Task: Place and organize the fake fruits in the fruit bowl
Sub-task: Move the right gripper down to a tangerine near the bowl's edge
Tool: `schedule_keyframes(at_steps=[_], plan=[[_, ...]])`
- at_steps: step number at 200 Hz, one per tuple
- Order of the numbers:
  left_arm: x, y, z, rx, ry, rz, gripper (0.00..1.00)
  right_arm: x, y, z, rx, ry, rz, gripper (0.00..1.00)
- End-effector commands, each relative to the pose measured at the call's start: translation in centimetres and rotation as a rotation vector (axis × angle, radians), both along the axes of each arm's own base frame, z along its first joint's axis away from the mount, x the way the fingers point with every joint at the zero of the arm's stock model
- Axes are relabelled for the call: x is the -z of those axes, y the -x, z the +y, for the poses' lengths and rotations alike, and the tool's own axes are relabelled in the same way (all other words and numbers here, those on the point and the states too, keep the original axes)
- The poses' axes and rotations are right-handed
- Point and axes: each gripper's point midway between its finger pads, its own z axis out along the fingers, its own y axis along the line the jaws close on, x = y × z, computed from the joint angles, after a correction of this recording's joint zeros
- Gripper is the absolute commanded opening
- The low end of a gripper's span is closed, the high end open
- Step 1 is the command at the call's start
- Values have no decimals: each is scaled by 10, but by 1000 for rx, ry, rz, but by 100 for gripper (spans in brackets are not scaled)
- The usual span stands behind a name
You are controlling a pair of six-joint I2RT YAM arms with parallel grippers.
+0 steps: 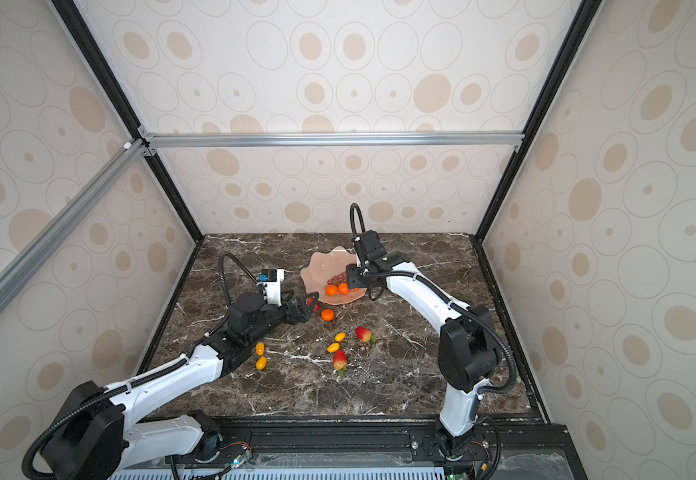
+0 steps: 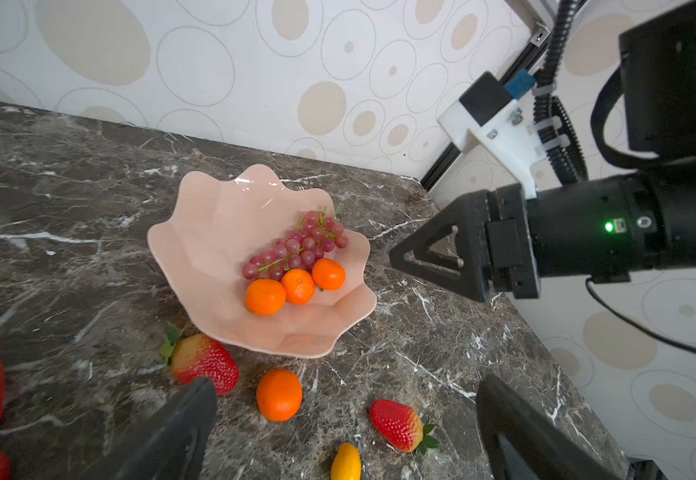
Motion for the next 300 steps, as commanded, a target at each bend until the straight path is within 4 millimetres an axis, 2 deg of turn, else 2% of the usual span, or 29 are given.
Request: schedule_keyframes(at_steps=[1,55,91,141,201,241,300], plan=[[3,7,16,-37,-38,1,98,5,21,12,-34,21,-19,57],[28,30,29,-40,-9,42,99,30,66,41,-59,7,-14,57],[39,40,31,-26,21,60,98,46,77,58,-62,-37,9,57],[67,41,42,-73,-45,157,99,67,76,74,-43,-65,66,58],[64,31,46,-100,13,154,99,97,62,85,-50,-1,97,59],[64,30,48,-104,4,153,98,108,53,94,-59,17,104,59],[60,30,48,-96,5,147,98,124,46,90,-34,82,126,60]])
